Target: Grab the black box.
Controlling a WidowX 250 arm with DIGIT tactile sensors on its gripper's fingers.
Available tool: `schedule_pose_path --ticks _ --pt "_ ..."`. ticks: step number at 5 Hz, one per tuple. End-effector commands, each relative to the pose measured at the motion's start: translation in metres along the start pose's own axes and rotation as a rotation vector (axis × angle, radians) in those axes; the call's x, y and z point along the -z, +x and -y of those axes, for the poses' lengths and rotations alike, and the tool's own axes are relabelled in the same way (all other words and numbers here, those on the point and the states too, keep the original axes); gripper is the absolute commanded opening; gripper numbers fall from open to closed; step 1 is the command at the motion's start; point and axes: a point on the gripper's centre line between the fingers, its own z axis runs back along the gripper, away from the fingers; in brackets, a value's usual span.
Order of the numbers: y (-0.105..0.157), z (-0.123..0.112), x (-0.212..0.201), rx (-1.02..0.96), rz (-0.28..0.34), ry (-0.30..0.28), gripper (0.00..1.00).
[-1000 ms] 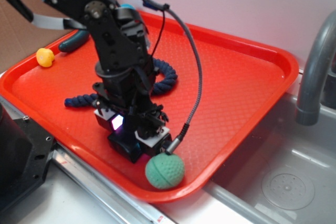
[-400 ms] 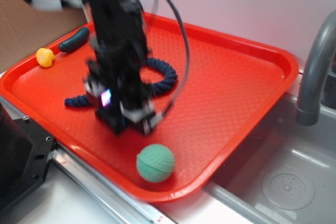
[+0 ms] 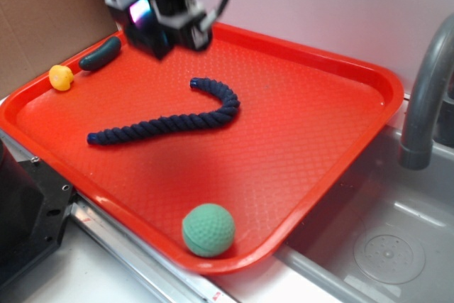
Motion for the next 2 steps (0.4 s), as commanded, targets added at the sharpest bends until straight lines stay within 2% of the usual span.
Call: schedule_pose_path --ticks 1,2 --pt "0.0203 -0.0332 -0.0303 0.012 0.04 -0.127 0.0" --pt "0.0178 -0.0318 -0.0255 -0.005 0.036 -0.144 0.0"
